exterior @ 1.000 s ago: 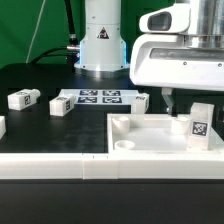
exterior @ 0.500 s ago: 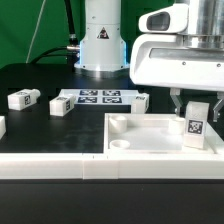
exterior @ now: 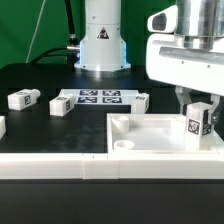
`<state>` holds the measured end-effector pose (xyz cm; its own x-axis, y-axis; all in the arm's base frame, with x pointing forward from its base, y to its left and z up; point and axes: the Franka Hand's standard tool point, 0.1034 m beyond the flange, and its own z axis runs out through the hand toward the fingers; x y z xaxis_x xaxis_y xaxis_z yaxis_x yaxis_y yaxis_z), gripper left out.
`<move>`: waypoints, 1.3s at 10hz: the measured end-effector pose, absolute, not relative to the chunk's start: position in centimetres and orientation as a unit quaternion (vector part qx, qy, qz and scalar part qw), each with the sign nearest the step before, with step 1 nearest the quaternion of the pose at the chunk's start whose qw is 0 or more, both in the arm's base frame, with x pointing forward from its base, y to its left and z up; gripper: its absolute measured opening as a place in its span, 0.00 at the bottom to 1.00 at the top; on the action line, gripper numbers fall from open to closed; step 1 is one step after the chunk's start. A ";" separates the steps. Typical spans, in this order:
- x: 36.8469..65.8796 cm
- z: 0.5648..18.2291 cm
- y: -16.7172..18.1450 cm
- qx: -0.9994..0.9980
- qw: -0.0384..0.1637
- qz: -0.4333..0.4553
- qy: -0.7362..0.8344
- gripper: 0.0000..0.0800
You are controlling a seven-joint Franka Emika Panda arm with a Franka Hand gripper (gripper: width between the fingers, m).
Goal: Assemble one leg
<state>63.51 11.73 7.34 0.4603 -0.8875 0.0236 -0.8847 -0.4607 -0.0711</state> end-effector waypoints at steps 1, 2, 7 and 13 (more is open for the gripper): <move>63.5 7.3 11.7 -0.832 0.026 -0.027 0.554 0.36; 63.5 7.3 11.6 -0.790 0.030 -0.023 0.612 0.36; 63.3 7.3 11.7 -0.604 0.037 -0.012 0.796 0.37; 63.4 7.2 11.3 -0.582 0.039 -0.012 0.812 0.37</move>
Offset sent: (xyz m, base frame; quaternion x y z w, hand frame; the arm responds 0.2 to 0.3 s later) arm -0.0005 -0.0116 0.0025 0.0080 0.0198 0.2271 0.9736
